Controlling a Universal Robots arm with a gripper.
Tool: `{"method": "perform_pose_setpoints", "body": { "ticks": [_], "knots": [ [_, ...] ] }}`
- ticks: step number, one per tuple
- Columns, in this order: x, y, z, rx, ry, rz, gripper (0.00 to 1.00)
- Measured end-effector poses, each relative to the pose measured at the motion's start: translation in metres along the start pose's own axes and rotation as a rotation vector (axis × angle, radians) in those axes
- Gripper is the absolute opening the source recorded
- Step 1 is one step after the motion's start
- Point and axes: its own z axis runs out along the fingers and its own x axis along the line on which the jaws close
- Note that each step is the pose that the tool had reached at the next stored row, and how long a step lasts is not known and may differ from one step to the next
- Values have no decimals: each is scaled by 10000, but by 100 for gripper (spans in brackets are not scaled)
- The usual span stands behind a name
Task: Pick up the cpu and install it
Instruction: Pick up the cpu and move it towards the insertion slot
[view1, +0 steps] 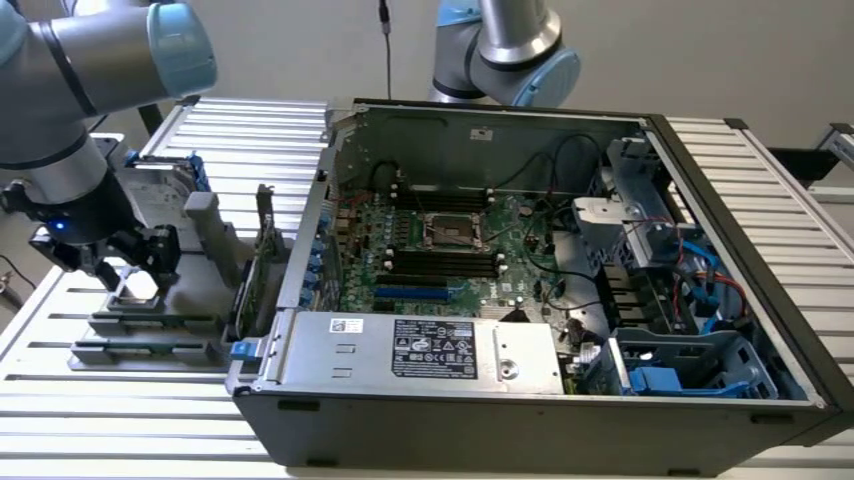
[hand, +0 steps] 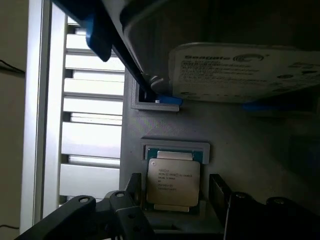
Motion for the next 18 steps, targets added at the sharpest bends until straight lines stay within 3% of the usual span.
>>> {"method": "perform_pose_setpoints", "body": {
  "ticks": [12,18],
  "knots": [
    [-3,15,28,-1,38,37,65],
    [-4,15,43,-14,46,305,65]
  ]
}}
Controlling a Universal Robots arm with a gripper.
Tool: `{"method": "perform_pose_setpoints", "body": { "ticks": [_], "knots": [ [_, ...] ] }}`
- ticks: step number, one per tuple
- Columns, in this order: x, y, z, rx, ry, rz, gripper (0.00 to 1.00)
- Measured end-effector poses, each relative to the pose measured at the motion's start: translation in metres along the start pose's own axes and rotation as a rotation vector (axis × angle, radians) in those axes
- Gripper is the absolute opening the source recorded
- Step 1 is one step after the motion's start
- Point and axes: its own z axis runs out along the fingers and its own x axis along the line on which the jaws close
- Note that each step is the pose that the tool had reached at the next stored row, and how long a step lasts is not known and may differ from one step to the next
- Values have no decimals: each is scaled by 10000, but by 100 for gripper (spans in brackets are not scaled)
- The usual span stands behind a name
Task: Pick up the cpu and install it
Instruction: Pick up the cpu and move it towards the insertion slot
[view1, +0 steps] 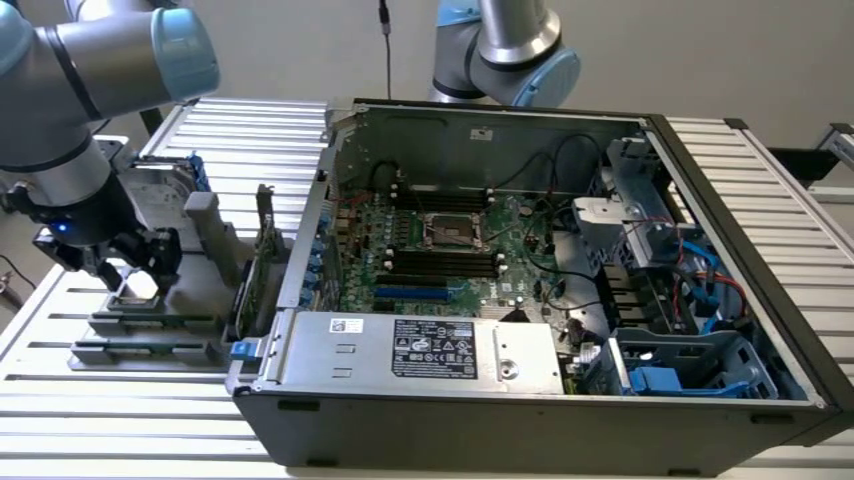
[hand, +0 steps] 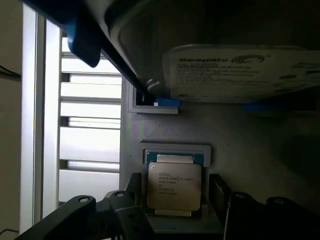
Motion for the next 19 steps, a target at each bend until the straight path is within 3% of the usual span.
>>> {"method": "perform_pose_setpoints", "body": {
  "ticks": [9,12,13,19],
  "knots": [
    [0,0,10,-5,23,134,65],
    [-1,-1,10,-5,27,134,63],
    [-1,-1,10,-5,28,134,56],
    [-1,-1,9,-4,31,134,55]
  ]
}}
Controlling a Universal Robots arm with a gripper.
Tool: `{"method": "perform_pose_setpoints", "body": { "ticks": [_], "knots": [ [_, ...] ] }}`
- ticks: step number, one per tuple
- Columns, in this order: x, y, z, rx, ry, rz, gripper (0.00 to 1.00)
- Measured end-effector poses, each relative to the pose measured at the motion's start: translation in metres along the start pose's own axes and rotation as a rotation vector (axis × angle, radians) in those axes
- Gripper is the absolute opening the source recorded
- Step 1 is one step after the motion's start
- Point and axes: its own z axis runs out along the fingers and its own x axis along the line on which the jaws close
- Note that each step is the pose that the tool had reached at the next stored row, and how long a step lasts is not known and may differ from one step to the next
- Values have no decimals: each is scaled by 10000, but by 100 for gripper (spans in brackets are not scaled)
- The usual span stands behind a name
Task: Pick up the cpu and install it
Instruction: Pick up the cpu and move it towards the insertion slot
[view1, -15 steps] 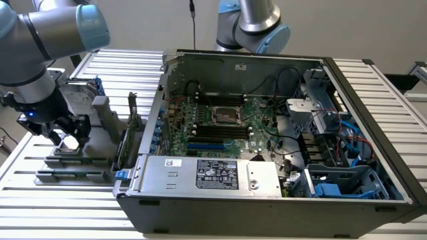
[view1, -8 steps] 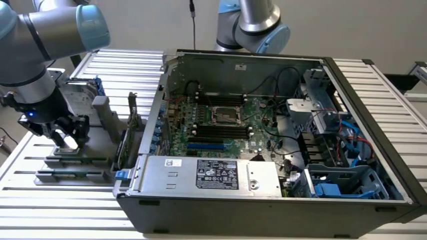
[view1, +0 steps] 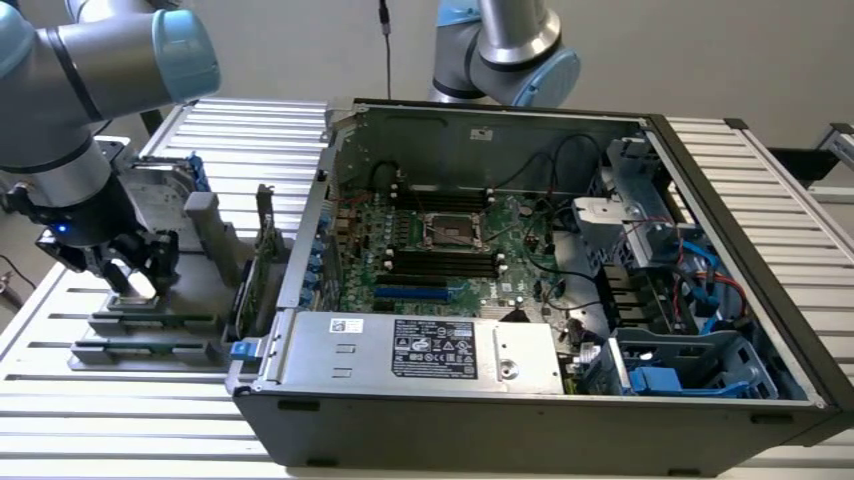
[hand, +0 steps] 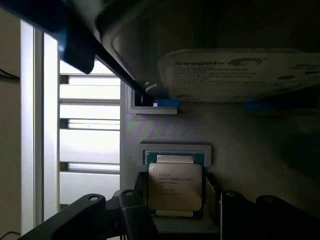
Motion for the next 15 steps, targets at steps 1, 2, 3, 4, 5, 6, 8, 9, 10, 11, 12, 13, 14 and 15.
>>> {"method": "perform_pose_setpoints", "body": {
  "ticks": [1,2,3,4,5,6,8,9,10,11,12,13,14,15],
  "knots": [
    [0,0,0,0,-1,0,55],
    [0,0,0,0,-1,0,55],
    [0,0,0,-1,-1,0,55],
    [0,0,0,-1,-1,0,54],
    [0,1,-5,-4,-5,0,54],
    [0,2,-24,-5,-8,0,54],
    [5,5,-101,0,0,1,54],
    [6,7,-142,-2,-3,0,54],
    [9,9,-188,-1,-1,0,54],
    [11,11,-233,-1,2,1,54],
    [13,13,-278,-1,2,1,54],
    [15,15,-323,-1,4,1,54],
    [16,17,-368,0,5,1,54],
    [17,19,-413,-1,6,0,54]
  ]
}}
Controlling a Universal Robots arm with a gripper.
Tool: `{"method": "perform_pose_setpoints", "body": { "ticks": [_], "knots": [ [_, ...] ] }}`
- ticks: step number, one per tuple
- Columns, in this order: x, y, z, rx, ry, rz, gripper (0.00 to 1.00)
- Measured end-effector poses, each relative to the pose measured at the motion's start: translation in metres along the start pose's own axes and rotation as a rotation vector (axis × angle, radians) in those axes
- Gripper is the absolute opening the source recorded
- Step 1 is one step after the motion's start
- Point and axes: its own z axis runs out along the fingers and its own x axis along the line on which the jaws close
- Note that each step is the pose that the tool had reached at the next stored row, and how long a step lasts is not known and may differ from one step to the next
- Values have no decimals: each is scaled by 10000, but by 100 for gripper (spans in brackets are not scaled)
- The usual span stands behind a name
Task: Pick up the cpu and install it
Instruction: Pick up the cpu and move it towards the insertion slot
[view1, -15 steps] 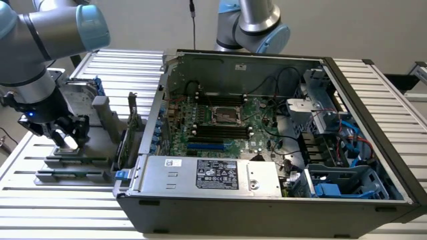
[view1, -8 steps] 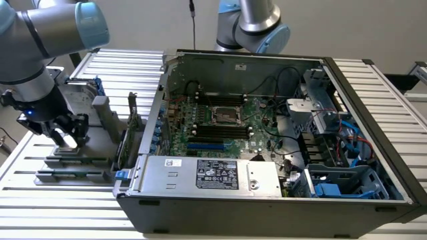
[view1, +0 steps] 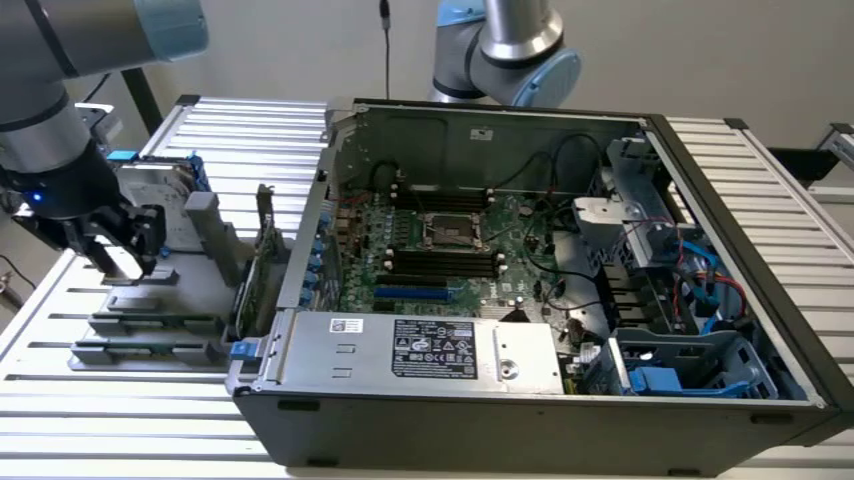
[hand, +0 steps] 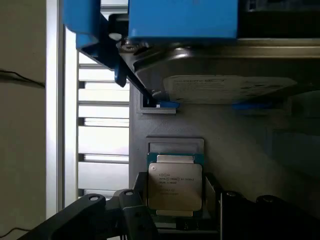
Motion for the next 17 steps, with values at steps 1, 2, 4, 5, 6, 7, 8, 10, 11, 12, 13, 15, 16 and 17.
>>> {"method": "perform_pose_setpoints", "body": {
  "ticks": [1,2,4,5,6,7,8,10,11,12,13,15,16,17],
  "knots": [
    [-2,2,-49,0,2,0,54],
    [-7,3,-94,0,4,0,54],
    [-23,8,-185,0,7,0,54],
    [-34,10,-231,1,9,0,54],
    [-46,12,-276,0,8,-1,54],
    [-59,14,-321,-1,9,-3,54],
    [-72,16,-371,0,10,-4,54],
    [-98,19,-461,0,12,-7,54],
    [-110,21,-508,1,13,-8,54],
    [-122,23,-551,0,12,-9,54],
    [-136,25,-599,0,14,-10,54],
    [-162,29,-694,0,14,-11,54],
    [-175,31,-739,0,14,-11,54],
    [-191,33,-786,1,18,-12,54]
  ]
}}
